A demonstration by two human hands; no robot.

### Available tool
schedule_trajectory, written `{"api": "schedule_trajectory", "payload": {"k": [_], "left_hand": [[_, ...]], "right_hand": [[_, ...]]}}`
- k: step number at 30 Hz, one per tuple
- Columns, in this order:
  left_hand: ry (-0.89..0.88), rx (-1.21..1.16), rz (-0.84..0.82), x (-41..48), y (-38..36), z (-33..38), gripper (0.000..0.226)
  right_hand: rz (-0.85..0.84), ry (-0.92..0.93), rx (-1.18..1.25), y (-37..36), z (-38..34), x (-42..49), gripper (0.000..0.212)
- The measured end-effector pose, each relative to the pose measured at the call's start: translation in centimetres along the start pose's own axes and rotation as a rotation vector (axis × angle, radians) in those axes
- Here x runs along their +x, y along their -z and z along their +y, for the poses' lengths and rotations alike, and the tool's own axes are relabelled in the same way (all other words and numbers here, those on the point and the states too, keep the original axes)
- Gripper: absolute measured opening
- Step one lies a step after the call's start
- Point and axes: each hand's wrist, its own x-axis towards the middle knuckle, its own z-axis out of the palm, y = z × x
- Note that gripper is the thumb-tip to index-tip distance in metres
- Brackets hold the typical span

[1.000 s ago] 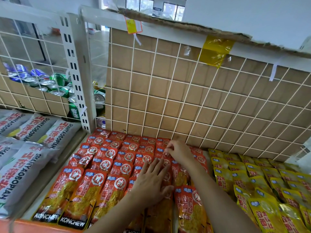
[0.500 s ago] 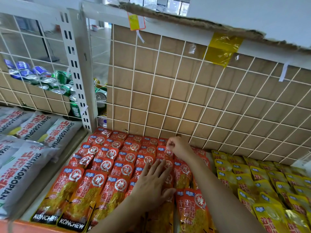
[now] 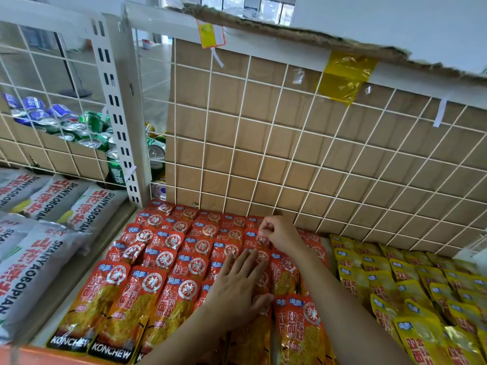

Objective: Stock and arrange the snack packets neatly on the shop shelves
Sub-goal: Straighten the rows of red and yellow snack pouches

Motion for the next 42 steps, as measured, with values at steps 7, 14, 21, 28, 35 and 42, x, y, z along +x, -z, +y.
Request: {"api": "schedule_trajectory", "payload": {"k": [7, 14, 21, 28, 35, 42], "left_hand": [[0.005, 0.002, -0.014, 0.0, 0.0, 0.0, 0.088], [0.005, 0.005, -0.011, 0.0, 0.0, 0.0, 0.093], [0.052, -0.105, 0.067, -0.4, 1.3, -0.9, 0.074], [0.109, -0.133, 0.181, -2.3, 2.0, -4.0, 0.083], [0.121, -0.130, 0.147, -4.8, 1.6, -3.5, 0.098], [0.057, -0.133, 0.154, -5.5, 0.4, -1.7, 0.095]], "right_hand": [[-0.009, -0.004, 0.008, 0.1, -0.1, -0.2, 0.006], [0.019, -0.032, -0.017, 0.0, -0.4, -0.7, 0.014], [0.188, -0.113, -0.135, 1.7, -1.2, -3.7, 0.033], [0.195, -0.226, -0.222, 3.0, -1.3, -10.2, 0.040], [0.221, -0.245, -0.193, 2.3, -1.4, -15.8, 0.041], [0.161, -0.245, -0.182, 1.3, -0.2, -19.4, 0.064]]}}
